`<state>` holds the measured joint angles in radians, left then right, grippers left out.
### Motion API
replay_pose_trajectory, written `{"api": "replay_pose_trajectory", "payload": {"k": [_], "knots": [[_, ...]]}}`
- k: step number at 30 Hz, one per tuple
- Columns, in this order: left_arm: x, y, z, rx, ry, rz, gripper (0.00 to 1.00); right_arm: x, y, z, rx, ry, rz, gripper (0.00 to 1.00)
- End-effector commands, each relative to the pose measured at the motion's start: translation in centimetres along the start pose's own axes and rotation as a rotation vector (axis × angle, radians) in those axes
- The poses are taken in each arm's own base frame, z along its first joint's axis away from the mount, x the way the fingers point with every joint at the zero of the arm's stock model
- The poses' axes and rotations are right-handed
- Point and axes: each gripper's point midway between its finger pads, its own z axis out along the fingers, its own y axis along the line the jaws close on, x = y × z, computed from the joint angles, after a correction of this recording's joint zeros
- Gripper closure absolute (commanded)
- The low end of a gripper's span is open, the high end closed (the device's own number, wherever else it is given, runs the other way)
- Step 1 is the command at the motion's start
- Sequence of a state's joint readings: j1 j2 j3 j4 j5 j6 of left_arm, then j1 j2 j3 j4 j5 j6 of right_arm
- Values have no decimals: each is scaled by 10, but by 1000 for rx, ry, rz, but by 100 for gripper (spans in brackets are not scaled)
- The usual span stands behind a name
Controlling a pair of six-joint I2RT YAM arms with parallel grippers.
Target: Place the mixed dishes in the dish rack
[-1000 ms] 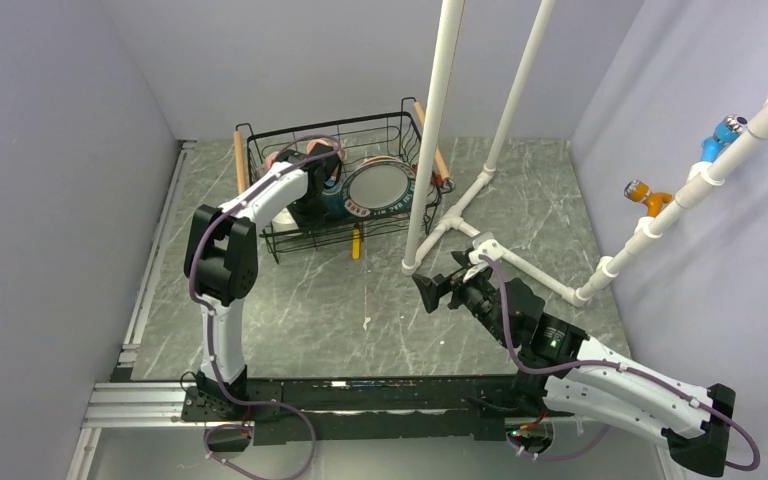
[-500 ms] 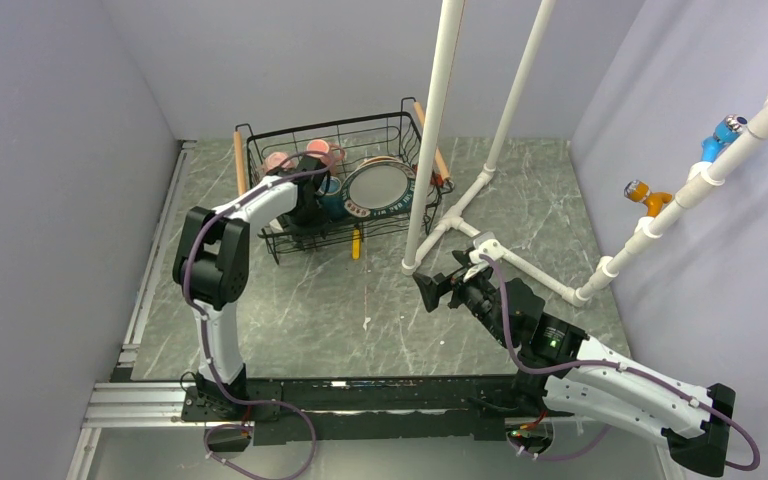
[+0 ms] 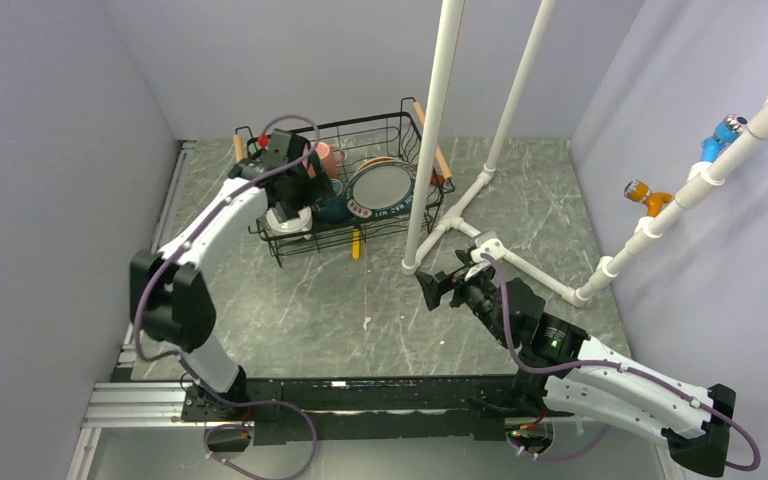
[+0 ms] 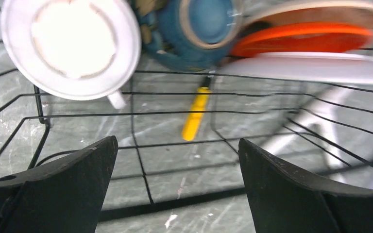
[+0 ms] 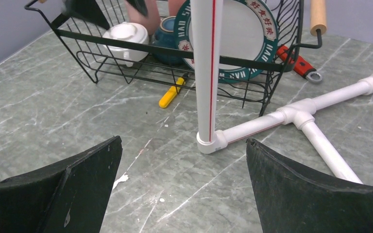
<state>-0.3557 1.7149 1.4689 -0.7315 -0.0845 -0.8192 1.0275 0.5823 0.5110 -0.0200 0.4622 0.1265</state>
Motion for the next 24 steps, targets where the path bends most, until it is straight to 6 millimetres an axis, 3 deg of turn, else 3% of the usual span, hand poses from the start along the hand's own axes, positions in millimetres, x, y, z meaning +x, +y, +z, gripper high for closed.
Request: {"api": "replay_pose_trajectory", "payload": {"k": [1, 6, 9, 13, 17, 24], "knots": [[-49, -48, -87, 235, -184, 90, 0, -31, -9, -7, 54, -60, 54, 0], [-71, -67, -161, 370, -302, 151, 1, -45, -23, -14, 129, -64, 73, 0], [-73, -76, -209, 494, -381, 192, 1, -53, -36, -20, 203, -51, 76, 0], [-70, -71, -275, 614, -498, 220, 1, -66, -49, -30, 269, -55, 90, 0], [-63, -56, -340, 710, -635, 241, 0, -93, -58, -48, 282, -105, 125, 0], [-31, -5, -433, 827, -879, 274, 1, -140, -69, -73, 283, -217, 170, 0]]}}
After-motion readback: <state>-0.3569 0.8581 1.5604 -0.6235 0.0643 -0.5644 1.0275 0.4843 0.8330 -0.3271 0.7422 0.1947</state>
